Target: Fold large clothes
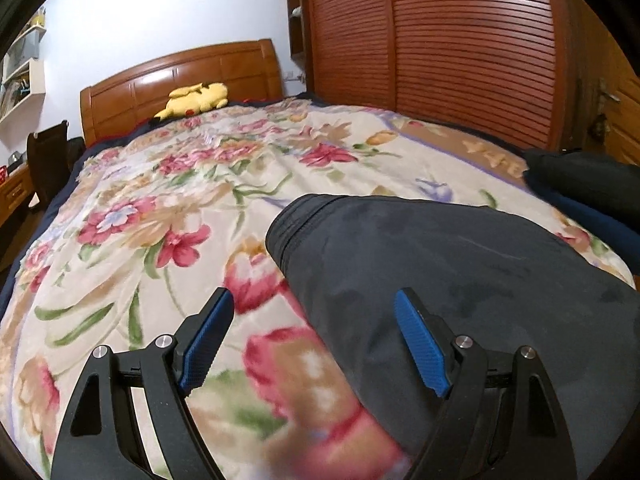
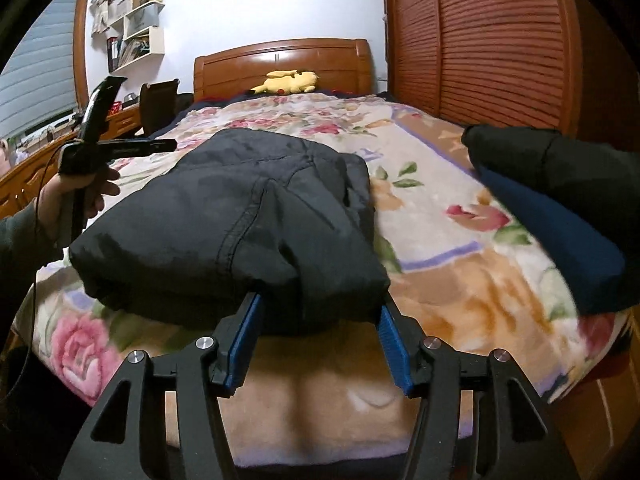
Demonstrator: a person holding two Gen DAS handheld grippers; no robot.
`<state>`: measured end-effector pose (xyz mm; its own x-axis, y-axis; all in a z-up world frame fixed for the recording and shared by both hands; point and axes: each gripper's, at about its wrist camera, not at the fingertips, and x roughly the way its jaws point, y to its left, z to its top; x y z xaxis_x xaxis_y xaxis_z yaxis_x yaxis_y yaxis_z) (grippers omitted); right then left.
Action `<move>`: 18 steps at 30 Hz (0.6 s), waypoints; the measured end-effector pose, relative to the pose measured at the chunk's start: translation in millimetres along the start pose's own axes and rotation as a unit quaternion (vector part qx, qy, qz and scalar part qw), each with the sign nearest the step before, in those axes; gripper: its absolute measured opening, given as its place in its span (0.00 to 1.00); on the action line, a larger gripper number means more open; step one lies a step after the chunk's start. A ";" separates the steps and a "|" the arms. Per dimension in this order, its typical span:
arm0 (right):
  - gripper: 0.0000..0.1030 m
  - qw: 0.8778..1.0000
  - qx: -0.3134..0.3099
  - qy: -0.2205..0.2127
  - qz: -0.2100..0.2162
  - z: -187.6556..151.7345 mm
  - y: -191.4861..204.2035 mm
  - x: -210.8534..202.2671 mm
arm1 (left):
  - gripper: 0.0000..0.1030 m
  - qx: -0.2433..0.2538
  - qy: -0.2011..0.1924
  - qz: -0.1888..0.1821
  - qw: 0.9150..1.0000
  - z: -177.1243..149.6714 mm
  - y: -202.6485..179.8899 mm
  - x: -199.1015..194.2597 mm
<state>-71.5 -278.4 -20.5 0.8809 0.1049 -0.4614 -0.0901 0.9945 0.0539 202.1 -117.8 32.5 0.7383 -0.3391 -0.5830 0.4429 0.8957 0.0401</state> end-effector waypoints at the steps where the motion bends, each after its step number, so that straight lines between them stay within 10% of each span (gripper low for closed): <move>1: 0.56 1.000 0.000 0.003 0.002 -0.4 -0.4 2.9 | 0.81 -0.002 0.005 0.002 1.000 2.3 0.4 5.7; 18: 0.62 0.999 0.029 0.011 0.026 2.9 0.3 40.8 | 0.81 -0.008 0.061 0.009 0.998 21.5 10.1 82.5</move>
<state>-34.3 -273.8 -36.7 0.8658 0.1564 -0.4754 -0.1077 0.9859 0.1281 278.4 -142.9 2.3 0.6783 -0.2872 -0.6763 0.4223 0.9056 0.0390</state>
